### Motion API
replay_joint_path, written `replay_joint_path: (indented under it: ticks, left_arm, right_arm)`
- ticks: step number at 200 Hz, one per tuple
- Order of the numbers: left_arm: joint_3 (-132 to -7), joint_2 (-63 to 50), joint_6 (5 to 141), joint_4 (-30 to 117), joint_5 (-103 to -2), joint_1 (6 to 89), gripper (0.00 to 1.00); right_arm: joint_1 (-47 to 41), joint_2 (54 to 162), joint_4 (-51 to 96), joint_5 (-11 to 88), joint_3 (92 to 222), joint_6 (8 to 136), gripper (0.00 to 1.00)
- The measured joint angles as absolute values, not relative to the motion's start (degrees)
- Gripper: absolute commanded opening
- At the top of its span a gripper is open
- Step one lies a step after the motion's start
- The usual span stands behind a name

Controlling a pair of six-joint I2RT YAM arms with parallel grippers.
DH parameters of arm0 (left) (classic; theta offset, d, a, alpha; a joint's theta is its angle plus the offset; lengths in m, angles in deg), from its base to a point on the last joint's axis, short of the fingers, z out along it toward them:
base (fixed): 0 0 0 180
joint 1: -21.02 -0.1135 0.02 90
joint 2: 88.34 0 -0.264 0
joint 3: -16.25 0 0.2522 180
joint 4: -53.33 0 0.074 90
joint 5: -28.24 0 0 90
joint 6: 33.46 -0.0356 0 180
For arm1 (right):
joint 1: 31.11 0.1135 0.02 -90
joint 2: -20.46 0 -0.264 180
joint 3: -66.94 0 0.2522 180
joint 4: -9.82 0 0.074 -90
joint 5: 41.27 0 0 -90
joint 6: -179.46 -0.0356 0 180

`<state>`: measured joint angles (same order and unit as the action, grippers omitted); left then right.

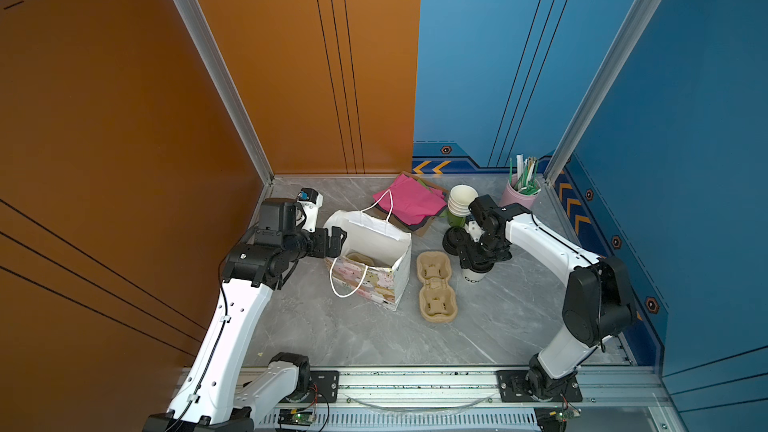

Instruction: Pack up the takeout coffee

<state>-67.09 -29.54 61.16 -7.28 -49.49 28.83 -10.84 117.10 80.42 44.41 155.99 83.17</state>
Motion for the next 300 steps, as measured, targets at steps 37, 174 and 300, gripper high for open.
replay_joint_path:
  ticks: [37, 174, 300]
  left_arm:
    - [-67.0, -29.5, 61.2, -7.3, -49.5, 28.8, 0.98]
    - [-66.9, -29.5, 61.2, -7.2, -49.4, 28.8, 0.98]
    - [-68.5, -30.2, 63.3, -7.1, -51.5, 28.1, 0.98]
  right_arm:
    - [-10.8, 117.8, 79.9, 44.4, 156.0, 83.6, 0.95]
    - [-10.9, 118.0, 79.9, 44.2, 155.8, 83.7, 0.89]
    - [-10.1, 105.8, 86.7, 42.2, 165.7, 83.7, 0.84]
